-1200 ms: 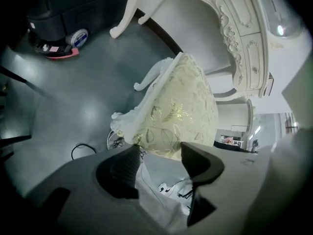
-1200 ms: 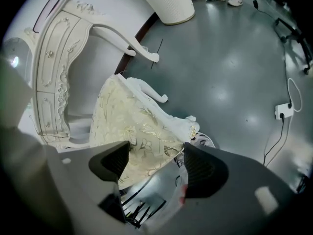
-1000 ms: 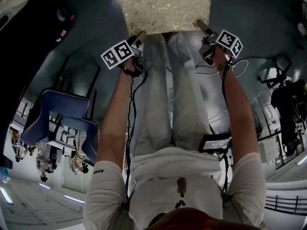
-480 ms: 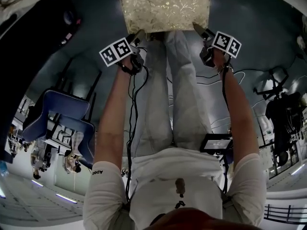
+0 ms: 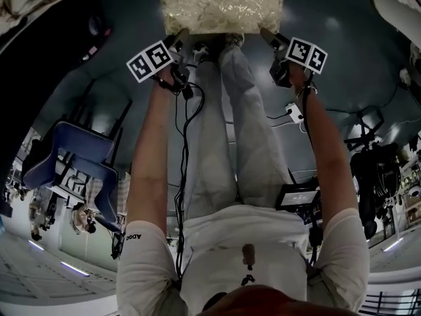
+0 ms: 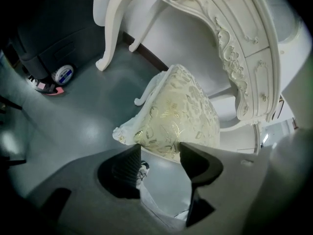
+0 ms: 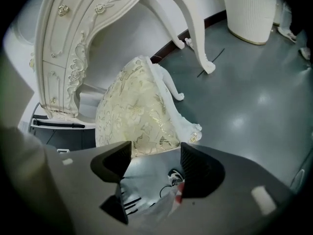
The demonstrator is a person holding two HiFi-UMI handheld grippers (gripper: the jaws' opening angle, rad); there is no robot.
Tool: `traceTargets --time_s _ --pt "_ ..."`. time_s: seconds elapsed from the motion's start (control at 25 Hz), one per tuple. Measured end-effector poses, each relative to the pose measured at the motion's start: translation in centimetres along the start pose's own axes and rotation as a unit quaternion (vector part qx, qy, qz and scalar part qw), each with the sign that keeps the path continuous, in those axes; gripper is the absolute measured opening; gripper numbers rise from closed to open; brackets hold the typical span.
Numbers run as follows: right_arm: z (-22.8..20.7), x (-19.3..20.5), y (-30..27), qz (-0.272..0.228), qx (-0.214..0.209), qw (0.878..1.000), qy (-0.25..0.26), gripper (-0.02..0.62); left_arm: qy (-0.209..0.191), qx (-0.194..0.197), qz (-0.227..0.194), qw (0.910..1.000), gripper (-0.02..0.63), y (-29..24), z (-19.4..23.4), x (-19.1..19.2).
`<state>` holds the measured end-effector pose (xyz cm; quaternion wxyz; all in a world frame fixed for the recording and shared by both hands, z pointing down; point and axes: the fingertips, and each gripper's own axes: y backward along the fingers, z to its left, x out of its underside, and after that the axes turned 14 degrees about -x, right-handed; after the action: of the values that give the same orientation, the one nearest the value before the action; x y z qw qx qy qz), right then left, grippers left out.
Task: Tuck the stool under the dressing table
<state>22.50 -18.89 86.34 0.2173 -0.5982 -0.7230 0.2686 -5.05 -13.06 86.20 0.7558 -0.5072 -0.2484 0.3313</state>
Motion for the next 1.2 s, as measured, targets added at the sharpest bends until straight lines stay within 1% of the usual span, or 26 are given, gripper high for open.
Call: traceTargets --time_s 0.16,0.32,0.56,0.64,0.84,0.92,1.0,1.12,1.2 --pt "1.0 -3.2 -1.0 -0.002 -0.008 0.999 0.032 0.316 -0.002 0.001 -0.026 0.9996 0.255 -0.7 -1.7 -3.5" --pt "1.6 -4.9 -1.6 -0.006 -0.004 0.998 0.06 0.31 -0.004 0.005 -0.035 0.9994 0.256 -1.1 -2.4 -5.2" --pt "0.8 -7.1 -1.7 -0.001 0.002 0.998 0.068 0.296 -0.012 0.02 -0.027 0.9994 0.256 -2.1 -3.8 -5.8" --pt "0.8 -7.8 -1.8 -0.003 0.005 0.998 0.068 0.296 -0.014 0.018 -0.024 0.9994 0.256 -2.3 -4.1 -6.1" --pt "2.5 -10.4 -2.8 -0.037 0.007 0.997 0.072 0.294 -0.018 0.02 -0.037 0.999 0.256 -2.5 -5.1 -9.2" --pt "3.2 -11.9 -3.4 -0.051 0.006 0.996 0.074 0.299 -0.026 0.018 -0.043 0.9986 0.256 -2.6 -5.7 -10.7" --pt "3.8 -12.8 -3.9 -0.054 0.001 0.996 0.077 0.306 -0.037 0.016 -0.05 0.998 0.256 -2.7 -6.1 -12.3" --pt "4.0 -13.5 -4.5 -0.048 0.001 0.995 0.09 0.287 -0.053 0.019 -0.053 0.997 0.256 -3.0 -6.7 -14.1" --pt "4.3 -14.9 -4.9 -0.062 0.004 0.993 0.1 0.287 -0.071 0.021 -0.057 0.9956 0.255 -3.3 -7.3 -15.2"
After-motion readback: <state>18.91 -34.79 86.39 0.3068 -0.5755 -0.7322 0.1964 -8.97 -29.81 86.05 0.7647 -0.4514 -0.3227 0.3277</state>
